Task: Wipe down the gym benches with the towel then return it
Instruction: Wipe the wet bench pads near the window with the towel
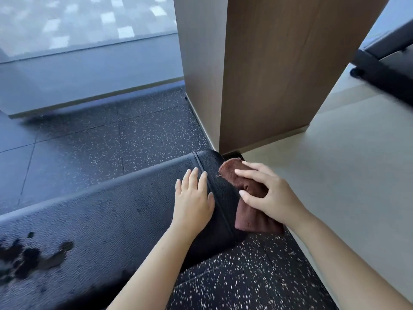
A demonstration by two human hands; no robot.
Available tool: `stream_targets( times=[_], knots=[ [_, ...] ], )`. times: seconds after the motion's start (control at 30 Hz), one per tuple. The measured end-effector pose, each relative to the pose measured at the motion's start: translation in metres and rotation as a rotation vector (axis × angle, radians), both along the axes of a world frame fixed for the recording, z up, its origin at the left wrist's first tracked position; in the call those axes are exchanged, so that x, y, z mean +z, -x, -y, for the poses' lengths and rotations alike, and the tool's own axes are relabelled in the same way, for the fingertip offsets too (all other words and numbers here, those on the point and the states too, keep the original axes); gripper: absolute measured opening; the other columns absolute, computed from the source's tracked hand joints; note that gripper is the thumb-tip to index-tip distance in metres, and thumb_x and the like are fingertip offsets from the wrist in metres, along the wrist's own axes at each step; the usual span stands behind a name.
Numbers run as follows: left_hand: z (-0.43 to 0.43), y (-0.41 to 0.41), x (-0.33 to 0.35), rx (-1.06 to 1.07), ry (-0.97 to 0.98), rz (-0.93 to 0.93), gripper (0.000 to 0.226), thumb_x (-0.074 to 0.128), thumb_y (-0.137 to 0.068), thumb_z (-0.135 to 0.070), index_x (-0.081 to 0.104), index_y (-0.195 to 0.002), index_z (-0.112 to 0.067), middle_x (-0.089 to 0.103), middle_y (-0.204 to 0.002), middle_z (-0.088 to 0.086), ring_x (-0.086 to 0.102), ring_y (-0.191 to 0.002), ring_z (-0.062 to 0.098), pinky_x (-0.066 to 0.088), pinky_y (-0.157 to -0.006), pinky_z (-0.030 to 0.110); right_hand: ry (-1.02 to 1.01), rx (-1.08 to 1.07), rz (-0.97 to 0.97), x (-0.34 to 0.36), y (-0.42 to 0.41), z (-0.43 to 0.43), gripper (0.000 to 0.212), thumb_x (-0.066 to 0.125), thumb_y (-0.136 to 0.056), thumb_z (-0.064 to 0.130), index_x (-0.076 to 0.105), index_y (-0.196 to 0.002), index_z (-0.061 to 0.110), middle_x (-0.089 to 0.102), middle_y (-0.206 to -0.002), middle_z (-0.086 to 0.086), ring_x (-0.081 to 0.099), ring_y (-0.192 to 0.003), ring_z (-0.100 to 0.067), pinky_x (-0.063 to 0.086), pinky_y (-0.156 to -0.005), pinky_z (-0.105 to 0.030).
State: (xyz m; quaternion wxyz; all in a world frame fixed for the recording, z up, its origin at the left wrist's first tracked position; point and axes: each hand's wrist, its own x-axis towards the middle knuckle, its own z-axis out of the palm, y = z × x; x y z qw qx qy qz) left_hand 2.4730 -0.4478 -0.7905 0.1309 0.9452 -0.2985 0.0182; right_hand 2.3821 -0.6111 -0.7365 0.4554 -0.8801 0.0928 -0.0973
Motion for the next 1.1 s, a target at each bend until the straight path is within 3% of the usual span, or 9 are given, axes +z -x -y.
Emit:
stream_targets(
  times=[0.13, 0.27, 0.33, 0.4, 0.53, 0.63, 0.83, 0.93, 1.1],
  knots=[
    [0.0, -0.003, -0.027, -0.002, 0.084, 0.047, 0.05, 0.057, -0.087, -0.023, 0.047, -0.131, -0.003, 0.041, -0.14, 0.02, 0.033, -0.133, 0.035, 0.023, -0.108, 0.05, 0.017, 0.036, 0.02, -0.039, -0.024, 0.008, 0.048, 0.069, -0.078, 0.011, 0.057, -0.115, 0.038, 0.047, -0.13, 0.016, 0.037, -0.115, 0.021, 0.025, -0.098, 0.001],
    [0.002, -0.003, -0.032, -0.059, 0.134, 0.07, 0.046, 0.056, -0.087, -0.025, 0.051, -0.128, -0.005, 0.042, -0.14, 0.017, 0.032, -0.134, 0.032, 0.021, -0.109, 0.048, 0.065, 0.189, -0.084, -0.052, -0.027, 0.011, 0.06, 0.064, -0.079, 0.014, 0.045, -0.119, 0.054, 0.027, -0.143, 0.028, 0.026, -0.126, 0.017, 0.017, -0.1, -0.001],
    [0.003, -0.003, -0.028, -0.047, 0.14, 0.044, 0.047, 0.055, -0.087, -0.025, 0.051, -0.129, -0.005, 0.042, -0.141, 0.016, 0.032, -0.134, 0.03, 0.021, -0.109, 0.047, 0.11, 0.218, -0.163, -0.05, -0.023, 0.009, 0.064, 0.063, -0.076, 0.022, 0.038, -0.12, 0.062, 0.012, -0.146, 0.036, 0.02, -0.13, 0.015, 0.017, -0.104, -0.011],
    [0.003, -0.002, -0.025, -0.039, 0.131, 0.016, 0.047, 0.056, -0.086, -0.024, 0.051, -0.128, -0.004, 0.043, -0.141, 0.016, 0.033, -0.134, 0.029, 0.021, -0.109, 0.046, 0.134, 0.151, -0.181, -0.052, -0.021, 0.001, 0.059, 0.063, -0.077, 0.038, 0.038, -0.126, 0.057, 0.006, -0.147, 0.035, 0.021, -0.132, 0.008, 0.019, -0.106, -0.018],
    [0.003, 0.0, -0.024, -0.024, 0.118, 0.021, 0.048, 0.049, -0.085, -0.028, 0.053, -0.126, -0.003, 0.046, -0.138, 0.016, 0.038, -0.132, 0.031, 0.025, -0.107, 0.049, 0.262, 0.046, -0.035, -0.069, -0.026, -0.013, 0.048, 0.058, -0.087, 0.036, 0.044, -0.132, 0.04, 0.012, -0.152, 0.021, 0.025, -0.135, -0.003, 0.021, -0.106, -0.017],
    [0.004, -0.001, -0.023, -0.024, 0.093, 0.054, 0.054, 0.037, -0.083, -0.034, 0.056, -0.123, -0.003, 0.051, -0.134, 0.017, 0.044, -0.127, 0.032, 0.031, -0.104, 0.05, 0.087, 0.017, 0.023, -0.079, -0.05, -0.002, 0.04, 0.059, -0.088, 0.025, 0.053, -0.127, 0.033, 0.026, -0.147, 0.017, 0.028, -0.127, 0.006, 0.014, -0.097, 0.002],
    [0.003, -0.003, -0.022, -0.024, 0.057, 0.024, 0.063, 0.031, -0.084, -0.044, 0.05, -0.131, -0.008, 0.043, -0.142, 0.011, 0.035, -0.134, 0.026, 0.024, -0.108, 0.046, -0.178, 0.025, -0.082, -0.074, -0.141, 0.024, 0.036, 0.054, -0.092, 0.012, 0.054, -0.128, 0.016, 0.049, -0.136, -0.004, 0.045, -0.123, -0.01, 0.026, -0.092, -0.003],
    [0.004, -0.004, -0.021, -0.024, 0.054, 0.013, 0.064, 0.03, -0.082, -0.046, 0.052, -0.129, -0.008, 0.043, -0.142, 0.01, 0.035, -0.134, 0.026, 0.025, -0.108, 0.047, -0.263, 0.033, -0.038, -0.078, -0.116, 0.028, 0.037, 0.055, -0.091, 0.008, 0.055, -0.125, 0.021, 0.053, -0.129, 0.002, 0.046, -0.113, 0.002, 0.027, -0.086, 0.007],
    [0.005, -0.003, -0.02, -0.02, 0.025, 0.025, 0.061, 0.035, -0.081, -0.045, 0.056, -0.125, -0.007, 0.048, -0.138, 0.012, 0.041, -0.13, 0.028, 0.028, -0.105, 0.048, -0.379, -0.003, 0.045, -0.101, -0.037, 0.022, 0.044, 0.059, -0.088, 0.011, 0.056, -0.109, 0.049, 0.05, -0.124, 0.026, 0.045, -0.112, 0.019, 0.03, -0.092, 0.003]
  ],
)
